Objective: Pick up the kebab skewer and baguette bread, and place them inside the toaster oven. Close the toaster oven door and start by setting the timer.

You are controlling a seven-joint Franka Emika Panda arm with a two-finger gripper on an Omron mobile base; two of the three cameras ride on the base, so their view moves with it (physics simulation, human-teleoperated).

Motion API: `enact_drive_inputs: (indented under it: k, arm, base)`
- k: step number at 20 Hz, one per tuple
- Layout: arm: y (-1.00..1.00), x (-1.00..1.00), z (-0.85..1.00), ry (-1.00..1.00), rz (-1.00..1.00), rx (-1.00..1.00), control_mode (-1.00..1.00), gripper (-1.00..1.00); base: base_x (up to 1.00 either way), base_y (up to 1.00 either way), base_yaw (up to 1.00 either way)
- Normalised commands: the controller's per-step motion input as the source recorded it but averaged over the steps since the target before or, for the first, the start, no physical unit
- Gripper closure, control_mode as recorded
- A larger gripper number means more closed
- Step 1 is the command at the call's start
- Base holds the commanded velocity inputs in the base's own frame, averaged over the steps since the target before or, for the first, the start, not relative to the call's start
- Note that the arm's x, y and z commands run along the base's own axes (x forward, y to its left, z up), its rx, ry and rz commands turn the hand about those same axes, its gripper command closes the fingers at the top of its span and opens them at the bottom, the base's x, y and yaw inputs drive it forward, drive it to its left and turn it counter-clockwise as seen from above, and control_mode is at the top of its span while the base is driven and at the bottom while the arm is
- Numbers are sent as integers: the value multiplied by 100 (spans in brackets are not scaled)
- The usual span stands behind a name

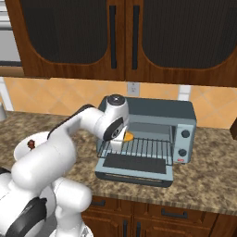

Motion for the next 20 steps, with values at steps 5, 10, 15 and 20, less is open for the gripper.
enact_drive_inputs:
  k: [5, 10, 15, 20]
  arm:
    - [-1, 31, -14, 0, 0, 0, -100, 100]
    - [0, 16, -36, 0, 0, 0, -100, 100]
    - [0, 2, -29, 0, 0, 0, -100, 100]
    - [0, 0, 0, 0, 0, 0, -100, 100]
  base:
    - [0, 0, 0]
    - [0, 0, 0]
    - [0, 0, 0]
    - [0, 0, 0]
